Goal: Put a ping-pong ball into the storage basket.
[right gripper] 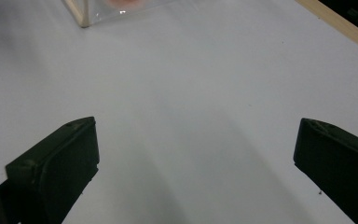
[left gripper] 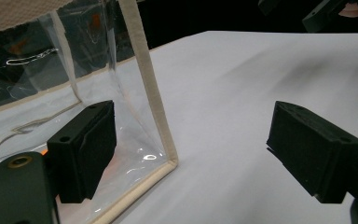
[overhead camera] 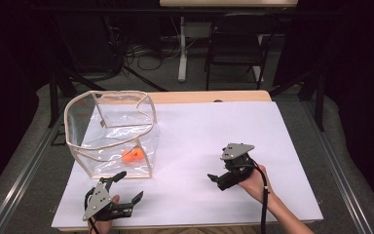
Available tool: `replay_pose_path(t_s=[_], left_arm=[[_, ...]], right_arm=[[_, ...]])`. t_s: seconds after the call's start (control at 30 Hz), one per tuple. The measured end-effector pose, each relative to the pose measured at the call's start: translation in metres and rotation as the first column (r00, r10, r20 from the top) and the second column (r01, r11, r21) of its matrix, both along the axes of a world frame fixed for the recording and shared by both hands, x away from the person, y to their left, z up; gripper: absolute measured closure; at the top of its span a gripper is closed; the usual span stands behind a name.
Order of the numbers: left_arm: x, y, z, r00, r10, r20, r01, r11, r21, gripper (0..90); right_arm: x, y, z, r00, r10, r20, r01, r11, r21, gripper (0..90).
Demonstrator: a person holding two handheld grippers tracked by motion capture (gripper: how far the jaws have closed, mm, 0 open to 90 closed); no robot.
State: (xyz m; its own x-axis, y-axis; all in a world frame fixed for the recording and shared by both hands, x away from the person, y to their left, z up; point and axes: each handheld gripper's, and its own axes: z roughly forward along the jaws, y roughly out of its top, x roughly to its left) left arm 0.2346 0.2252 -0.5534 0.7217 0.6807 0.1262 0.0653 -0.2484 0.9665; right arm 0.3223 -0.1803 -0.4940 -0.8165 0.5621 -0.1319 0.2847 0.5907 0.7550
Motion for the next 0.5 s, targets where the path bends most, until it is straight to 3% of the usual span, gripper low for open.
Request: replay_pose_path(t_s=[0.5], left_arm=[[0.000,0.000,0.000,1.0000,0.001,0.001,-0.001,1.0000,0.001,15.7]], right_arm=[[-0.013,-0.021,-0.019,0.9994,-0.032,-0.009,0.032,0.9995,0.004,0.0]])
